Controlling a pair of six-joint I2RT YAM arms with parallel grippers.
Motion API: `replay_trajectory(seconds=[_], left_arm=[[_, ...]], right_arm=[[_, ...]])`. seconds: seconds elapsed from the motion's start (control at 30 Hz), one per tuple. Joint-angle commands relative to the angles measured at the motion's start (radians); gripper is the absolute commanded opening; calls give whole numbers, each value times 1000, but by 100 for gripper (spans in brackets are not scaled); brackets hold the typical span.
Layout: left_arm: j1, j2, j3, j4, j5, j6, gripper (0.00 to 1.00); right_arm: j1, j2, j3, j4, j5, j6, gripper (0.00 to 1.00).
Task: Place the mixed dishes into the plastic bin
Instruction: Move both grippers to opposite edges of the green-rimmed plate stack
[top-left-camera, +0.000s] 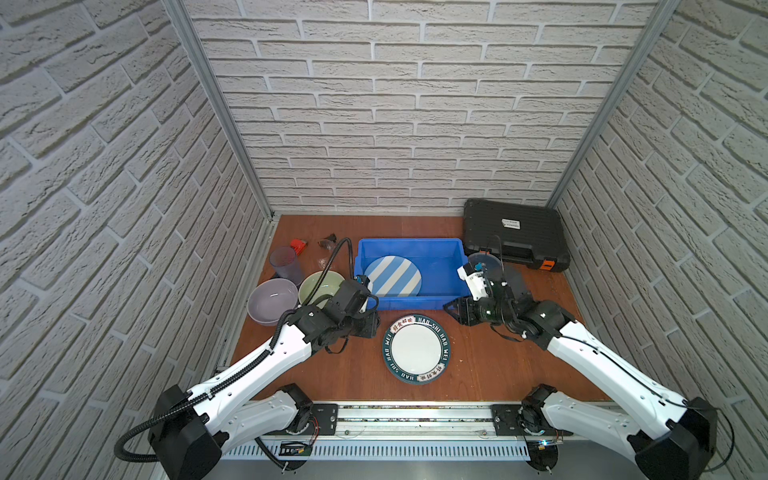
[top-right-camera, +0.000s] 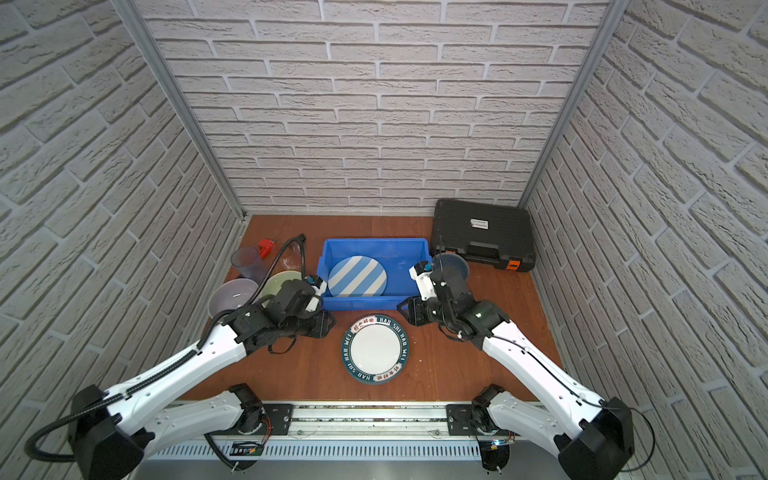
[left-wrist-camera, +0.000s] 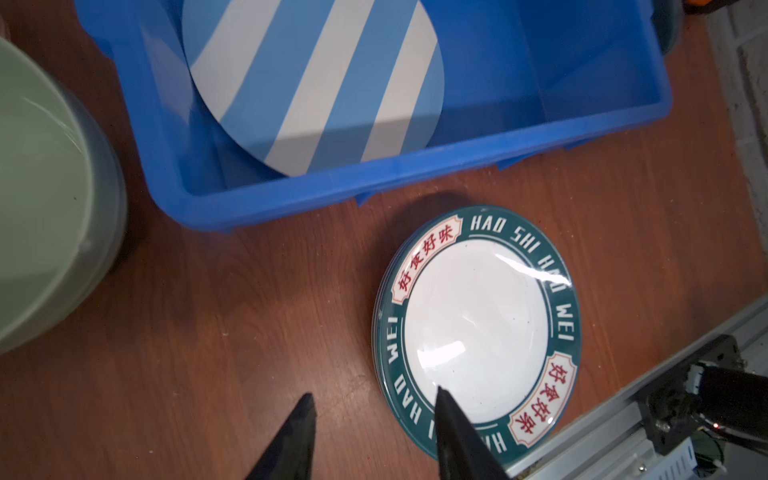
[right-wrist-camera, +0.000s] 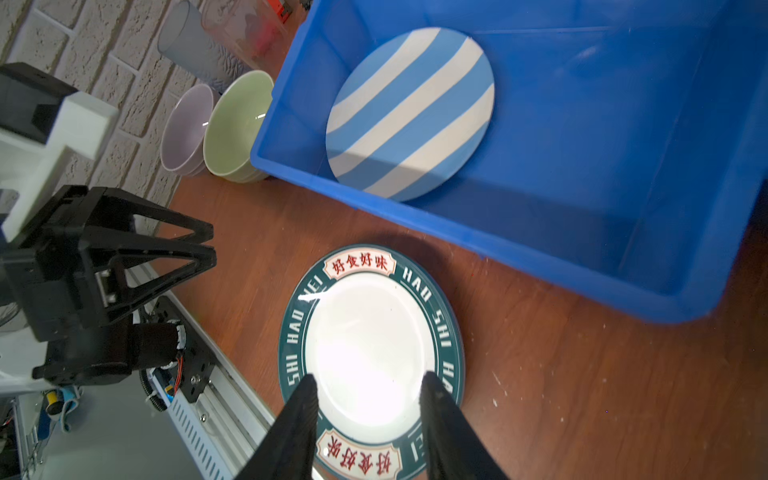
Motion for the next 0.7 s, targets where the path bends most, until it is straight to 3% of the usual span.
replay_trajectory(seconds=[0.0,0.33,0.67], left_arm=[[-49,-1,-59,80,-60,-90,44],[-171,106,-128,194,-134,-177,33],[-236,230,-151,268,-182,-222,26]], right_arm=[[15,-57,-84,16,-3,44,41],[21,-98,-282,54,43,130,36],[30,-34,-347,140,41,174,33]])
